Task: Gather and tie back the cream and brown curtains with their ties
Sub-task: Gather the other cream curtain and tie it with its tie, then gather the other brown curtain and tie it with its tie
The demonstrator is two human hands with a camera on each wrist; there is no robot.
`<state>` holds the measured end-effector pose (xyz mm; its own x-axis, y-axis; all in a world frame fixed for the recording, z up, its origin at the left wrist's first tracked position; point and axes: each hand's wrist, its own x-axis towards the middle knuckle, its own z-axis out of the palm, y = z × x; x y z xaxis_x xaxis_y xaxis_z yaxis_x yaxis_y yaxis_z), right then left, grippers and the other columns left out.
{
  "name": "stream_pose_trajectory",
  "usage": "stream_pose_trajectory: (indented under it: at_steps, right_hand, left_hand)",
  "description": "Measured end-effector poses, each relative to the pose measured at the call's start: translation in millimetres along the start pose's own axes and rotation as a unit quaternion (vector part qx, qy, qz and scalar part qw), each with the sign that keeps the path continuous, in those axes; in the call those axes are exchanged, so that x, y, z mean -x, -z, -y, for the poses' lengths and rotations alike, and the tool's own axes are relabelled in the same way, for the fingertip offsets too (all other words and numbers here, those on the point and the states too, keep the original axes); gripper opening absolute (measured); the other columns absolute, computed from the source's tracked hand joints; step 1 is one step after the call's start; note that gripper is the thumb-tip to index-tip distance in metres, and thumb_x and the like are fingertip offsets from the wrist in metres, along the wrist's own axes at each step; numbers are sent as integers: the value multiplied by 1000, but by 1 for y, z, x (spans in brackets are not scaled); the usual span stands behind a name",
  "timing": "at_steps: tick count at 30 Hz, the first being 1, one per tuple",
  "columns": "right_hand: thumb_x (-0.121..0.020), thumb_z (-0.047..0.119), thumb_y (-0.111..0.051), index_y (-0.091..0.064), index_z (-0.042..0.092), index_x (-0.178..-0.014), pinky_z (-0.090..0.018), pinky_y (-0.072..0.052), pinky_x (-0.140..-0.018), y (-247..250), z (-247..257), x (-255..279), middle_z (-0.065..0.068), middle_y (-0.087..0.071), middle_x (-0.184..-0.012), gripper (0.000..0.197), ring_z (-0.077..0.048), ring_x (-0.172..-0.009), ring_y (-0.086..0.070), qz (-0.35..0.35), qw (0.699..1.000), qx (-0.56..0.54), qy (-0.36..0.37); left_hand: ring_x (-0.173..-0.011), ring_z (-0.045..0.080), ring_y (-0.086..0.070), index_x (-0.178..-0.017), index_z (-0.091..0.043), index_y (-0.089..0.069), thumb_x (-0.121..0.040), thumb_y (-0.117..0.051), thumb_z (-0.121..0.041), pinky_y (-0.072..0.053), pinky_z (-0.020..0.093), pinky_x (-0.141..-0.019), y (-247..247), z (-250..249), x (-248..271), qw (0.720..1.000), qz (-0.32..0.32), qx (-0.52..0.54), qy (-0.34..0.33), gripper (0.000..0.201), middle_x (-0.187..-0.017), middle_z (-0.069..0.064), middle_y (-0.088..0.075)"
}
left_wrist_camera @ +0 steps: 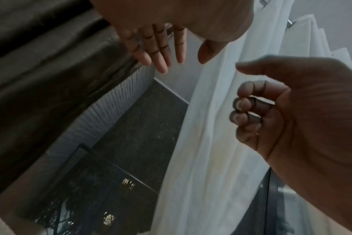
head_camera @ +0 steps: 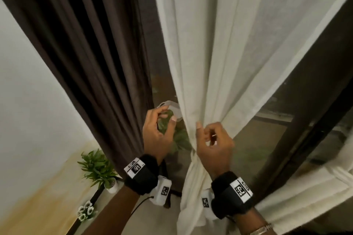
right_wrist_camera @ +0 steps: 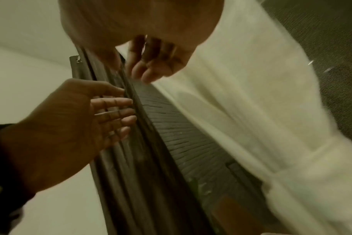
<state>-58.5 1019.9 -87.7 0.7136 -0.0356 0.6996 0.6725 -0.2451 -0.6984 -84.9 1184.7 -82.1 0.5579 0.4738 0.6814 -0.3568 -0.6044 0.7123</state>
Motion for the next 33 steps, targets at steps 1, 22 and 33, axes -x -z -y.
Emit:
stream_pose_trajectory:
  at_steps: [1, 22, 33]
  right_hand:
    - [-98, 30, -74, -55, 17, -71, -24, -41, -54, -17, 7, 4, 5, -54, -63, 35, -15, -56, -51, 56, 998, -3, 30]
    - [-97, 30, -58, -68, 13, -99, -28, -39, -70, -224, 116, -113, 0, -61, -79, 20, -5, -66, -53, -246, 964, 5, -106]
    - [-100, 67, -50, -47, 39, -148, -36, -48, -110, -244, 129, -106, 10, -59, -141, 55, -9, -133, -57, 12, 998, -22, -59]
  left_hand:
    - [-97, 18, -70, -119, -12, -69, -96, -69, -20, -58, 40, -88, 12, 6, -5, 1000, -7, 3, -8, 25, -112, 2, -64]
    - [-106, 7, -64, -138, -35, -53, -78, -87, -52, -57, 25, -86, 152, 110, -207, 998, 7, 62, -2, 70, -127, -13, -58]
    - [-105, 29, -68, -130, -15, -59, -95, -62, -19, -59, 42, -86, 110, 92, -194, 973, 167, -35, -153, 36, -125, 9, -65]
